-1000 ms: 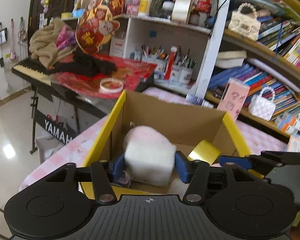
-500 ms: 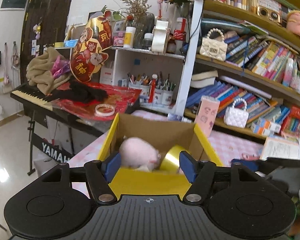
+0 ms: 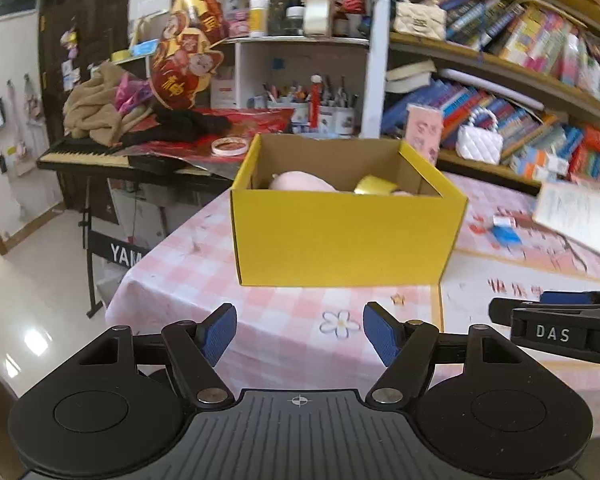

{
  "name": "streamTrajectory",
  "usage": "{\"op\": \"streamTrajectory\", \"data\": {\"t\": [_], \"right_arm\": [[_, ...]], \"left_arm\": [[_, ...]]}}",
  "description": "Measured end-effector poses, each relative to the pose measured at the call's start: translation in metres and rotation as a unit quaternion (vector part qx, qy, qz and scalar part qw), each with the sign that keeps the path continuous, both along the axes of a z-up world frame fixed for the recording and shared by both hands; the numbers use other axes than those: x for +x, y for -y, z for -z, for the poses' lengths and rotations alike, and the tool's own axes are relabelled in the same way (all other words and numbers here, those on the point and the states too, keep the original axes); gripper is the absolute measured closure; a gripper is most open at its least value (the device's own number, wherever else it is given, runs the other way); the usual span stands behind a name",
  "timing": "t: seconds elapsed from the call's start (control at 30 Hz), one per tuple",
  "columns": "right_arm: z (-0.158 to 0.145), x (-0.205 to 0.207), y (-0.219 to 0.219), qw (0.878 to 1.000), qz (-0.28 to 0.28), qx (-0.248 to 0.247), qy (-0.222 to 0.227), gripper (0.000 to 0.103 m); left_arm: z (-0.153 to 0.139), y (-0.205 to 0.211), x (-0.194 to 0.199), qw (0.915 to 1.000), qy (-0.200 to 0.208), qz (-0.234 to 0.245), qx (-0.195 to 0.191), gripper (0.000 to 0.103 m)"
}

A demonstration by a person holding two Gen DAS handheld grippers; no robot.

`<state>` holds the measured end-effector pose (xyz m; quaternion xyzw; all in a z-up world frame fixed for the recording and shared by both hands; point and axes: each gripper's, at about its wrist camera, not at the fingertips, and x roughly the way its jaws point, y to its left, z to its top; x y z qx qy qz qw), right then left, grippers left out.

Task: Organize objects
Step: 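Withdraw both grippers from the box toward the table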

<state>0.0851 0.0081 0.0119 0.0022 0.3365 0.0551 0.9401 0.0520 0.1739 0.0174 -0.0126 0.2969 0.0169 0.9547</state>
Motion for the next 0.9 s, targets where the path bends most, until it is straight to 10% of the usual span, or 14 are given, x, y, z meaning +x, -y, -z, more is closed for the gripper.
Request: {"op": "streamTrajectory", "data": {"t": [0.9], "right_arm": [[0.016, -0.076, 0.078, 0.985, 0.165, -0.025, -0.029, 0.043]], "left_arm": [[0.02, 0.102, -0.005, 0.9783, -0.037, 0.202, -0.024, 0.023]]}}
